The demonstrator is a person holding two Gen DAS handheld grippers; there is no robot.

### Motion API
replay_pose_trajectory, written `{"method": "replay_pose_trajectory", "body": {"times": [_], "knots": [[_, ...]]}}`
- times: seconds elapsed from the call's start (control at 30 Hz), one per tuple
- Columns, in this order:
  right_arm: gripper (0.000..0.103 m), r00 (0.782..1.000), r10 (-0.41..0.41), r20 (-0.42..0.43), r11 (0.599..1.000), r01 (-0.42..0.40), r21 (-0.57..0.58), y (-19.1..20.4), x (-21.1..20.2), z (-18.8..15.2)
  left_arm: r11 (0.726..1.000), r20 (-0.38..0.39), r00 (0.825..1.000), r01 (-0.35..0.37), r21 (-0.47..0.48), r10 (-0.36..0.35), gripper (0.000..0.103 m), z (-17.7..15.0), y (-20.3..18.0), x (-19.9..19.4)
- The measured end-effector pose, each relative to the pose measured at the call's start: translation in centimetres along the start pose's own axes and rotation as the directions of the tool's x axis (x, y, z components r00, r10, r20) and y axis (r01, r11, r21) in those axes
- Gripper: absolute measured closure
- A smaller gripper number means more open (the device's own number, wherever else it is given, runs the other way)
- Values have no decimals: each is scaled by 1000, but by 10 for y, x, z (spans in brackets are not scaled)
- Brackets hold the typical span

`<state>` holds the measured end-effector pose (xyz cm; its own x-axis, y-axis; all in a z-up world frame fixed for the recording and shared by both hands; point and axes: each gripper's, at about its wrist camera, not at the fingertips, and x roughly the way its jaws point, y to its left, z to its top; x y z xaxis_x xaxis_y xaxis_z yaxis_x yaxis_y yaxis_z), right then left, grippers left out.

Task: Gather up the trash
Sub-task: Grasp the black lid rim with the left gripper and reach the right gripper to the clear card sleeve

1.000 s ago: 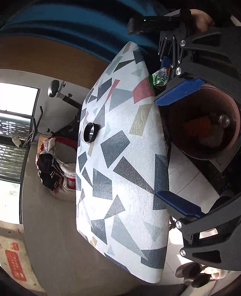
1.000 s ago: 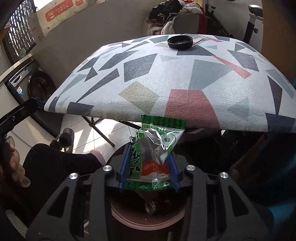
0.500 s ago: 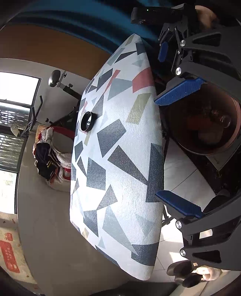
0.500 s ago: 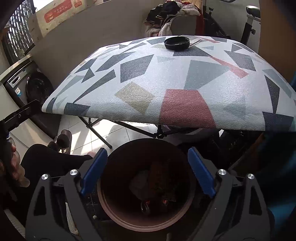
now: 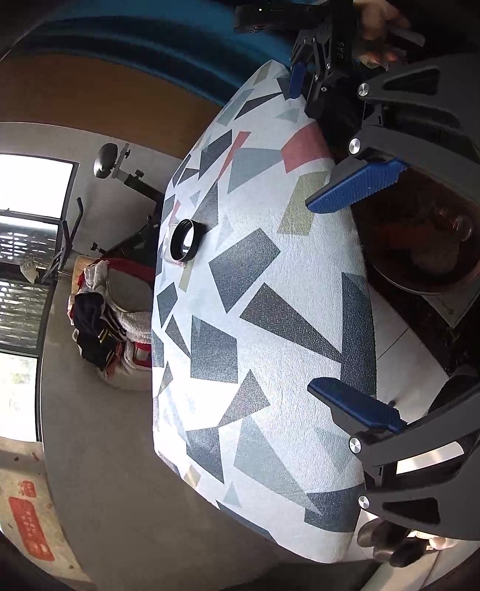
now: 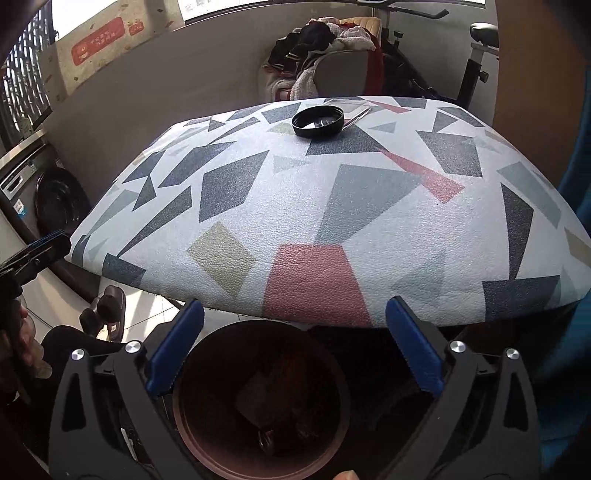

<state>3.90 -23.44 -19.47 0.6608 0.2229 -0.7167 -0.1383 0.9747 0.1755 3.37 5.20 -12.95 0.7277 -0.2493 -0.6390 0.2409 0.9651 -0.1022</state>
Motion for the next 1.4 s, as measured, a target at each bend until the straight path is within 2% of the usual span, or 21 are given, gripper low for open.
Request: {"method": "replay_pose_trajectory", "body": {"times": [0.17,0.3,0.37,0.4,0.43,0.57,0.6,0.67,0.7,0.77,0.87,0.97,1.03,1.07,1.1,1.17,1.2,1.3,1.4], "knots": [[6,997,-65,44,996,61,70,-32,11,38,998,-32,997,68,17,-68,17,43,-2,40],[6,993,-70,91,991,59,120,-54,19,63,991,-76,988,136,1,-136,17,82,-9,91],[6,986,-89,142,995,82,56,-53,17,74,983,-109,978,182,35,-178,23,102,-21,122],[6,979,-112,169,994,108,29,-53,16,78,978,-137,971,204,51,-196,34,113,-26,140],[6,977,-118,180,993,116,18,-54,16,83,976,-157,968,208,57,-197,44,124,-30,157],[6,987,-49,152,997,38,71,-73,25,95,978,-179,962,209,9,-204,53,168,-33,225],[6,990,-50,134,998,43,51,-74,28,97,977,-172,962,215,6,-210,53,178,-35,240],[6,980,-152,125,988,153,4,-73,32,97,978,-169,964,209,-8,-207,53,195,-35,270],[6,980,-161,118,987,162,0,-75,34,96,979,-183,962,203,-28,-205,53,201,-35,285],[6,985,-139,102,990,135,41,-85,38,92,983,-208,961,176,-58,-184,53,209,-35,312],[6,985,-154,75,985,147,87,-97,46,88,983,-211,961,167,-73,-178,54,215,-41,338],[6,983,-175,59,980,168,108,-102,53,87,987,-268,951,137,-82,-154,64,214,-50,361],[6,982,-184,48,975,176,135,-104,56,89,990,-296,945,120,-76,-138,82,210,-54,370],[6,982,-184,46,973,175,152,-104,57,91,990,-282,950,120,-68,-135,92,210,-54,366],[6,982,-184,40,970,175,171,-103,59,95,991,-277,952,118,-55,-129,98,211,-53,361],[6,982,-184,31,963,173,207,-98,64,109,986,-235,960,133,-99,-153,98,211,-38,340],[6,986,-161,45,963,147,227,-95,65,117,983,-218,961,150,-104,-169,99,211,-30,331],[6,993,-102,63,965,83,250,-80,76,147,984,-186,968,155,-86,-169,99,208,-4,297],[6,993,-71,95,976,50,211,-59,92,183,992,-158,979,126,-23,-128,99,200,24,261]]}}
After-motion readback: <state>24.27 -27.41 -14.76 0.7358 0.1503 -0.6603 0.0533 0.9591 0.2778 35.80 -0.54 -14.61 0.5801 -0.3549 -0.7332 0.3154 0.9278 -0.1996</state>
